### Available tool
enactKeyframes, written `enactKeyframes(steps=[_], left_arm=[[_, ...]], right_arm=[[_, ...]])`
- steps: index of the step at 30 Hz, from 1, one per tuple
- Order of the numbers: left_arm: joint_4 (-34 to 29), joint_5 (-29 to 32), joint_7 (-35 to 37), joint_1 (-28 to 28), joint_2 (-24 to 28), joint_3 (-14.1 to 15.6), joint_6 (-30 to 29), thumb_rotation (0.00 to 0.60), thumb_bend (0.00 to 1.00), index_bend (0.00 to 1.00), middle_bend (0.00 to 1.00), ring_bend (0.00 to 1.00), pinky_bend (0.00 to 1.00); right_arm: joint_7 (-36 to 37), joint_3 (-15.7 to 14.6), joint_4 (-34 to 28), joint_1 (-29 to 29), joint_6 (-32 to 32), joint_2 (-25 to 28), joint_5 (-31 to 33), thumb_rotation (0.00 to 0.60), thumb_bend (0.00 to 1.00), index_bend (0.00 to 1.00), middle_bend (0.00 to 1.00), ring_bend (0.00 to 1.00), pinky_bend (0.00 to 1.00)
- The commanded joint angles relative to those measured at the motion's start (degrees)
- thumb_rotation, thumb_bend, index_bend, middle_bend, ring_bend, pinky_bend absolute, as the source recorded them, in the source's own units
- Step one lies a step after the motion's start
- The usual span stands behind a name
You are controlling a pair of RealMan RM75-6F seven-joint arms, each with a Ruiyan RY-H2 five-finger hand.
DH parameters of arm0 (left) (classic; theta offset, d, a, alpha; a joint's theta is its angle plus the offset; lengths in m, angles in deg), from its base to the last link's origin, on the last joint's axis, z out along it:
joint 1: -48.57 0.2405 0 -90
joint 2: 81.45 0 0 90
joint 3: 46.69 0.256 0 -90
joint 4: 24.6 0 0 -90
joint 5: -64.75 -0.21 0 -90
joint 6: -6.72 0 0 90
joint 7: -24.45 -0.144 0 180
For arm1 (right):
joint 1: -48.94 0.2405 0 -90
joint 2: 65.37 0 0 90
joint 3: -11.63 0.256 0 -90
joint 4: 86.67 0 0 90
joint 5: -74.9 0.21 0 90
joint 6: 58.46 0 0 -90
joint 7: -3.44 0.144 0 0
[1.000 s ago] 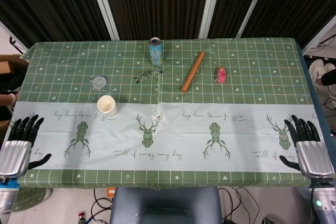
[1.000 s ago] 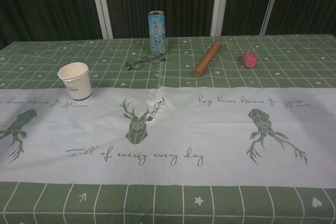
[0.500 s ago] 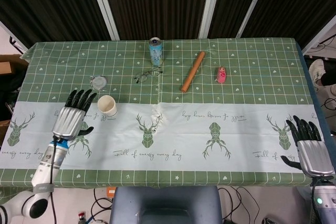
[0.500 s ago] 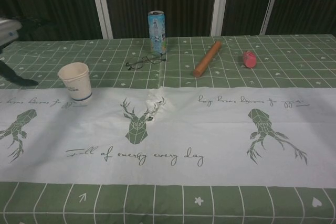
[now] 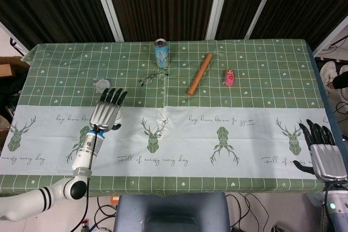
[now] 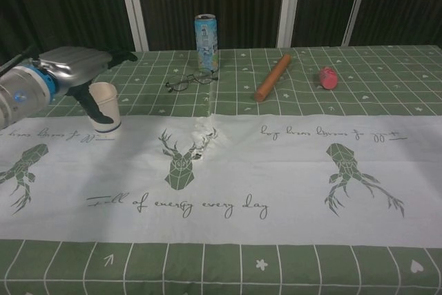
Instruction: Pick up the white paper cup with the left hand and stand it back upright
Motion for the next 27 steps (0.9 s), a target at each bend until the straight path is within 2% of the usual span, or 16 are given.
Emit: enactKeyframes(steps=[1, 15, 27], left_arm=[[1.44, 1.68, -1.50, -1.36, -1.09, 0.33, 0.11, 0.599, 0.00, 0.00, 0.00, 0.00, 0.00], [3.82, 8.81, -7.56, -4.30, -1.03, 2.95, 0.16, 0.599, 0.04, 0.00, 0.00, 0.00, 0.00], [5.39, 10.98, -8.53, -5.73, -1.16, 4.57, -0.06, 0.599, 0.05, 0.01, 0.00, 0.00, 0.00]], right_arm=[[0.30, 0.06, 0.37, 0.11, 0.26, -0.11, 0.20, 0.599, 0.00, 0.00, 0.00, 0.00, 0.00], [2.31, 0.11, 1.52, 0.19, 0.77, -0.08, 0.50, 0.600, 0.00, 0.00, 0.00, 0.00, 0.00], [2.35, -0.03, 1.71, 0.45, 1.44, 0.09, 0.63, 0.600, 0.00, 0.00, 0.00, 0.00, 0.00]])
